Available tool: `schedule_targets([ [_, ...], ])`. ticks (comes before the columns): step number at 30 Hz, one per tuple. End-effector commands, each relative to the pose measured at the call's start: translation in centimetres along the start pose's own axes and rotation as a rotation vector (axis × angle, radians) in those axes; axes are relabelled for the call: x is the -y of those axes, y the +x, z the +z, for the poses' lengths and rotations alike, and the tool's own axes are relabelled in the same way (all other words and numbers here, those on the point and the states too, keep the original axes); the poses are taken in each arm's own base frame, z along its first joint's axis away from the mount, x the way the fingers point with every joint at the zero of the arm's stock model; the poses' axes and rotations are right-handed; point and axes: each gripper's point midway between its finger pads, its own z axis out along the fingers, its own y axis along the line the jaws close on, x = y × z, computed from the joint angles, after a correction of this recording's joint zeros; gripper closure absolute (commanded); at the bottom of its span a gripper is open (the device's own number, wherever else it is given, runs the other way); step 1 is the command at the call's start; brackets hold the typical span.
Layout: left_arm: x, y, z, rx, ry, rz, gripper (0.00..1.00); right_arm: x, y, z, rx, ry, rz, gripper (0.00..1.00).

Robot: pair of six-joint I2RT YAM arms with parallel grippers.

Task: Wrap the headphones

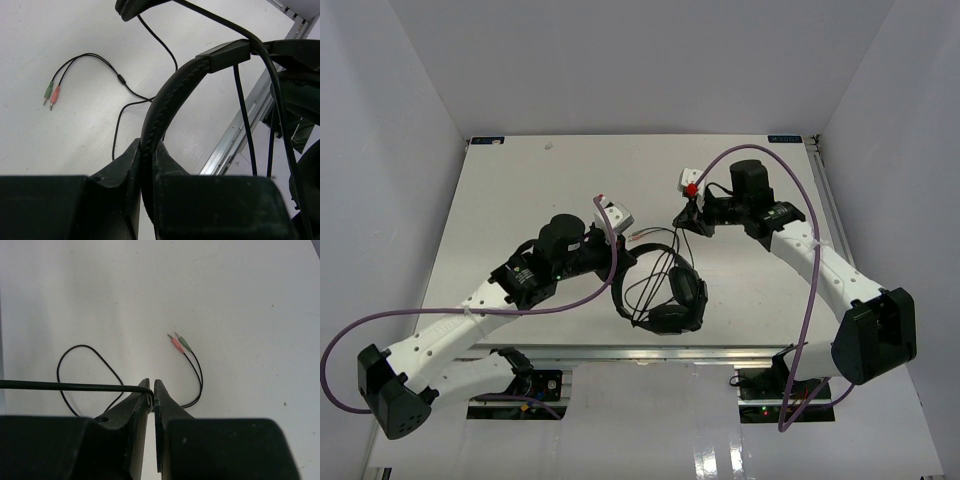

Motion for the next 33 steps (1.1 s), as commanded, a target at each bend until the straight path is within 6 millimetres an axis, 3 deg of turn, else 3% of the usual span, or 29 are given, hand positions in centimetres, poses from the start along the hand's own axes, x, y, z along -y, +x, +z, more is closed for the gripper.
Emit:
schedule_targets([
  [1,3.0,-3.7,-0.7,0.108,0.123,-0.005,1.0,0.2,-1.8,-0.1,0.116,-0.048,0.053,0.86],
  [6,2.9,-6.0,-1.0,0.151,0.094,-0.022,1.0,-2.5,-2.0,0.0,0.198,-0.175,0.138,0.81],
  [13,2.1,-8.6,-1.1,0.181,0.03,-0.043,1.0,-5.7,-2.5,-0.8,0.293,-0.281,0.179,0.55],
  [20,1.8,-10.9,-1.4,0.215,0.002,-0.066,1.0,-8.2,-2.3,-1.8,0.353,-0.319,0.221,0.36],
  [27,1.0,-14.3,-2.0,0.285,-0.066,-0.111,1.0,-9.4,-1.1,-1.9,0.365,-0.313,0.241,0.33],
  [33,1.2,-19.3,-3.1,0.4,-0.074,-0.183,1.0,-9.9,-1.3,-1.9,0.399,-0.324,0.256,0.34],
])
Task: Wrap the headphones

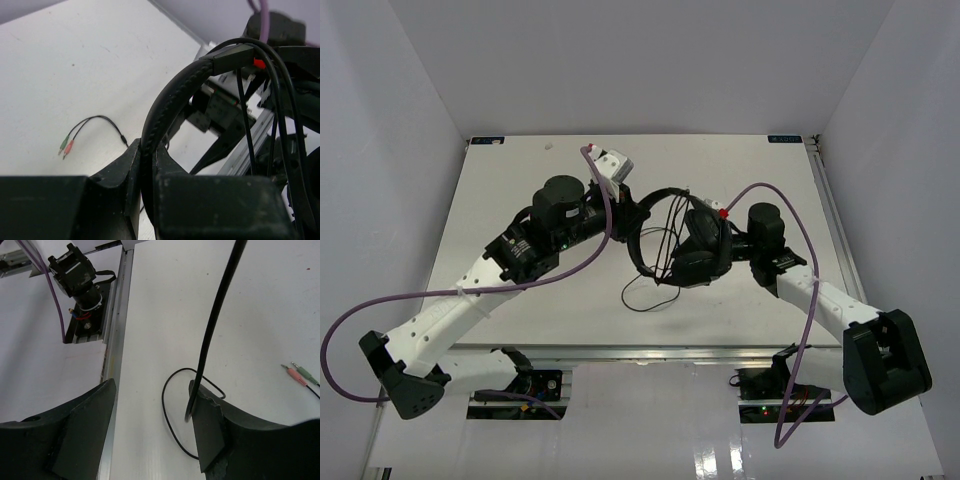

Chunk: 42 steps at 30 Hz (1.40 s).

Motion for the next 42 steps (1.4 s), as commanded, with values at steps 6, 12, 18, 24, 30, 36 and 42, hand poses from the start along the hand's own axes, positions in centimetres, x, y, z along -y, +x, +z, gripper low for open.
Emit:
schedule_targets([
  [6,2.5,-11.3,-1.0,0.286,0.033,-0.155,1.0,-2.5,-4.0,1.0,0.098,-0.145,-0.092,0.36],
  [12,3.2,-13.4,-0.9,0.32,0.053,-0.19,1.0,-1.7,-6.0,1.9,0.125,-0.156,-0.098,0.36],
  [18,2.6,-14.0,-1.2,0.344,0.017,-0.19,1.0,1.8,-5.8,2.6,0.09,-0.032,-0.114,0.35],
  [24,2.0,-14.1,-1.2,0.352,-0.012,-0.182,1.0,2.1,-2.3,2.1,0.005,-0.004,-0.142,0.35],
  [30,0.9,-14.5,-1.7,0.378,-0.078,-0.185,1.0,2.7,-1.0,1.2,-0.076,0.07,-0.18,0.35],
  [36,0.6,-14.9,-2.0,0.395,-0.093,-0.196,1.0,4.3,-0.7,0.9,-0.071,0.18,-0.113,0.36],
  [42,0.9,-15.2,-2.0,0.4,-0.081,-0.207,1.0,4.5,-3.2,2.4,0.072,0.156,-0.025,0.28],
])
